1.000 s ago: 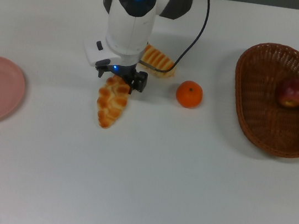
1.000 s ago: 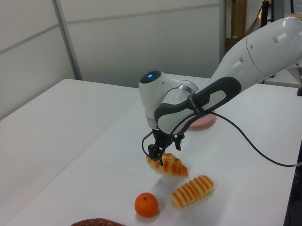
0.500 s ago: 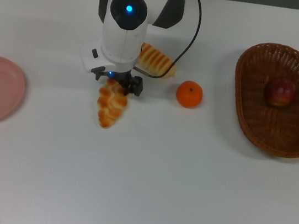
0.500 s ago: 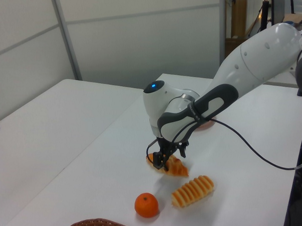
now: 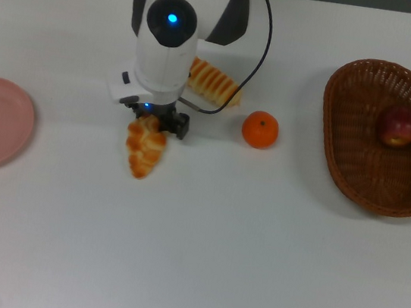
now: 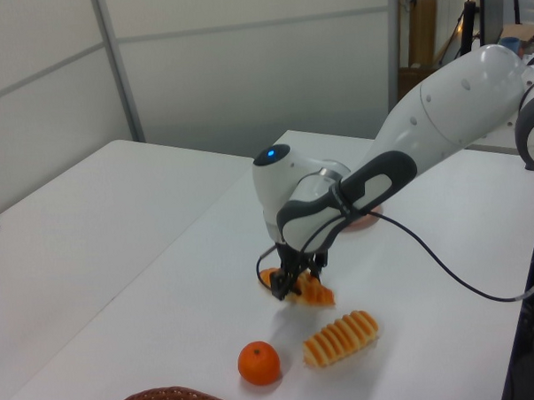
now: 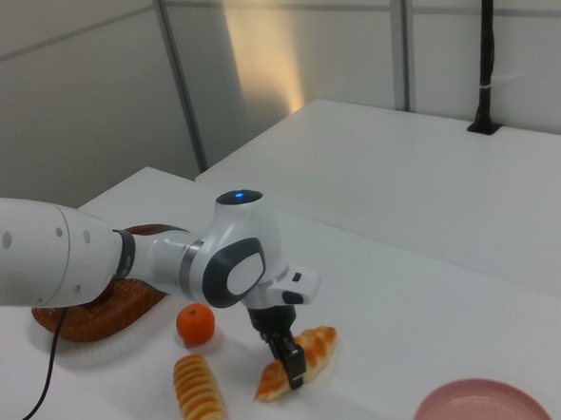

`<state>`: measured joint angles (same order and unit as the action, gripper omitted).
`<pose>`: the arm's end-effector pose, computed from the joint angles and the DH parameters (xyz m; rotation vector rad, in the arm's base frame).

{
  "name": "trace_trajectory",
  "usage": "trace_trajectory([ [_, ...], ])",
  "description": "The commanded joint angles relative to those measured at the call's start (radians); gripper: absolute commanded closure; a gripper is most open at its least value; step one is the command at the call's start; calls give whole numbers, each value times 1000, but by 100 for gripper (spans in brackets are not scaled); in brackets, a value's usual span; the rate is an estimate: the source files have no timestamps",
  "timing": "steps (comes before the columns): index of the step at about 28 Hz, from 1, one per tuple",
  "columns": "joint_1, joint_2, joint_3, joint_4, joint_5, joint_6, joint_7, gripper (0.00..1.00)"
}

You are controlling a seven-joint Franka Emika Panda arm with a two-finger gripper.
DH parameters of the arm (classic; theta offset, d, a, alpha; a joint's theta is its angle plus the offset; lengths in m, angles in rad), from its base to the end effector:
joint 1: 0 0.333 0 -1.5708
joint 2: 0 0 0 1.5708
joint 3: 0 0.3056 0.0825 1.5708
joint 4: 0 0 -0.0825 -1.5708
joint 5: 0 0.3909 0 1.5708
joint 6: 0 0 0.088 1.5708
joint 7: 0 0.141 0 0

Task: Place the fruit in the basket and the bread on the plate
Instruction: 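Carry the braided bread onto the pink plate and open the gripper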

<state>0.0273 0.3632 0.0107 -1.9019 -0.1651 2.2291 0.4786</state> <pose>0.6222 0.0140 0.2591 2.9689 -0.5062 -0.0040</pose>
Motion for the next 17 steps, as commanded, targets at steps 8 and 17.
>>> trace_trajectory([
  [8, -174, -43, 0, 148, 124, -66, -9, 100],
  [17, -368, -30, 0, 228, 233, -95, -93, 100],
])
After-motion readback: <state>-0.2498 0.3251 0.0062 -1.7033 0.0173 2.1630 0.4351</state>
